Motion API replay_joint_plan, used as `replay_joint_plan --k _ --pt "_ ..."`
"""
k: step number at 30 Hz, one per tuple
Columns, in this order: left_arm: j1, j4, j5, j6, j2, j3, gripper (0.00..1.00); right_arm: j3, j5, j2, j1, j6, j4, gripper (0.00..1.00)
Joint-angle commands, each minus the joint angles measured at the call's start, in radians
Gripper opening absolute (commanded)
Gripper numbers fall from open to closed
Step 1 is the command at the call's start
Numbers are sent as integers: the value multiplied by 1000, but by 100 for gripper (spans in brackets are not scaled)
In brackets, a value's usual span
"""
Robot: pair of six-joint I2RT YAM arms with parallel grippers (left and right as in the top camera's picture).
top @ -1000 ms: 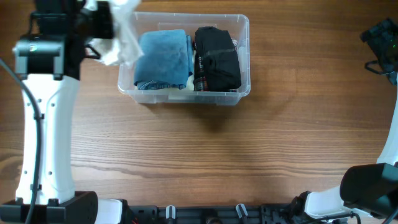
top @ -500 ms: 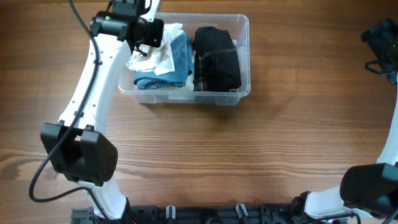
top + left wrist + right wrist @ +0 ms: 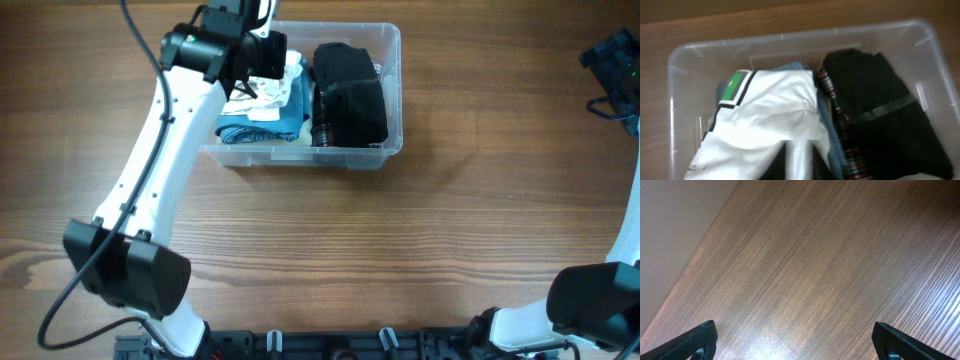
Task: Pack container
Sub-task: 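Place the white t-shirt on top of the sweater with the left gripper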
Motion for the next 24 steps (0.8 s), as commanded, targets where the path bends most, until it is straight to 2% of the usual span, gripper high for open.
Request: replay_joint_plan --k 1,5,10,17,24 --pt "43 -15 40 -198 -16 7 4 -3 -2 5 4 15 2 100" --pt "60 -119 66 -216 41 7 4 -3 -2 4 4 16 2 100" --pt "77 -145 77 -222 108 6 4 -3 -2 5 4 16 2 100" --pt "55 -282 132 -222 167 -6 4 -3 -2 5 4 16 2 100" --pt "-65 -76 133 -316 168 -275 4 -3 -2 5 4 16 2 100"
